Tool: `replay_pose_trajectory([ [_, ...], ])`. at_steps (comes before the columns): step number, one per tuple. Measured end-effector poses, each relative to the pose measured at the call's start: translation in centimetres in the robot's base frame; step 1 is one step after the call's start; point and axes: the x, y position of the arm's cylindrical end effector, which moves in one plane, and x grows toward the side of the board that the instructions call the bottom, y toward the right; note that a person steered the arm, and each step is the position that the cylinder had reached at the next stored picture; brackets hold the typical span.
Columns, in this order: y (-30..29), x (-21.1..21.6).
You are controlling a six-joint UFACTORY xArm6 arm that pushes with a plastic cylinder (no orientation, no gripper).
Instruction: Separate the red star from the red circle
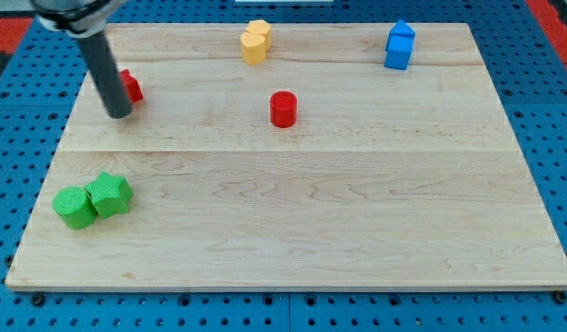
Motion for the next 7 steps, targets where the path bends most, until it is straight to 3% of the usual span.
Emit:
replay_pose_trajectory([
  [2, 3.1, -7.1],
  [4, 4.4, -10.9],
  [6, 4.5, -10.9],
  [7, 8.3, -10.5],
])
